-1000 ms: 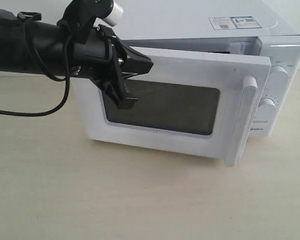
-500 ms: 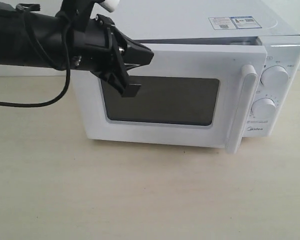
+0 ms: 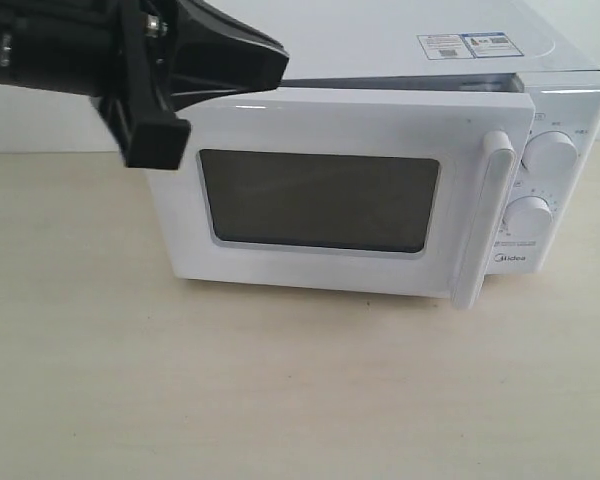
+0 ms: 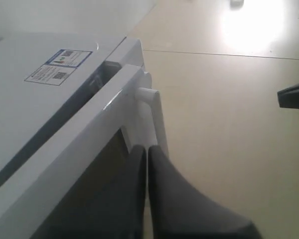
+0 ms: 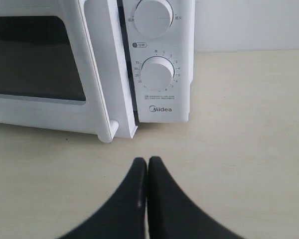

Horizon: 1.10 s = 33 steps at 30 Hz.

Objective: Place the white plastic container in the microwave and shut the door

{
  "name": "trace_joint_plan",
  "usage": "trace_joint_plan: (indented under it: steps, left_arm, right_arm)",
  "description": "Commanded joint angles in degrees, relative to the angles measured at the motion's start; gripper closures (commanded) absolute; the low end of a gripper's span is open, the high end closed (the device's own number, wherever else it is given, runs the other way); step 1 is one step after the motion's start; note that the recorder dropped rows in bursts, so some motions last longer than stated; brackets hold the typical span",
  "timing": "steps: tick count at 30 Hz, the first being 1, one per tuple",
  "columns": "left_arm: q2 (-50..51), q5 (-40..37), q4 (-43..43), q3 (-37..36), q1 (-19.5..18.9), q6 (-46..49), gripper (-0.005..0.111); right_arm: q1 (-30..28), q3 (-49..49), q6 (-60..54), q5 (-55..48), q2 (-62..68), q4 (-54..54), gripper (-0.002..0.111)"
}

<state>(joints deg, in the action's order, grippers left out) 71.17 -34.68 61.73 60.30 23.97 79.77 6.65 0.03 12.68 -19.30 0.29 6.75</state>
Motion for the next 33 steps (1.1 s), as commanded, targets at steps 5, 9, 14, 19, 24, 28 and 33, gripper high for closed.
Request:
trace_joint_plan:
  steps: [5, 9, 14, 19, 24, 28, 33]
  left_arm:
    - [-11.0, -7.3, -14.2, -0.7, 0.2, -22.0, 0.103]
    - [-15.9, -7.3, -14.8, -4.4, 0.2, -22.0, 0.103]
    - [-20.7, -6.3, -15.8, -9.8, 0.2, -22.0, 0.103]
    - [-24.8, -2.8, -15.7, -14.5, 0.2, -22.0, 0.103]
    - [-27.2, -0.4, -15.6, -15.9, 0.2, -22.0, 0.103]
    - [-27.3, 0.0, -14.9, -15.9, 0.2, -22.0, 0.103]
    - [-27.3, 0.0, -14.6, -15.9, 0.2, -22.0, 0.103]
  right_arm:
    - [-0.4, 0.0, -7.9, 18.2, -0.3, 10.3, 0.108]
    - [-0.4, 0.0, -7.7, 33.9, -0.3, 9.6, 0.108]
    - [-0.4, 0.0, -7.7, 58.6, -0.3, 8.2, 0.108]
    - [-0.4, -7.1, 0.3, 69.8, -0.3, 3.2, 0.108]
    - [-0.4, -23.5, 15.8, 51.0, 2.7, 6.6, 0.108]
    - [-0.4, -35.6, 36.7, 34.5, 11.4, 25.3, 0.108]
    - [-0.4, -37.5, 90.7, 49.0, 29.7, 74.8, 0.108]
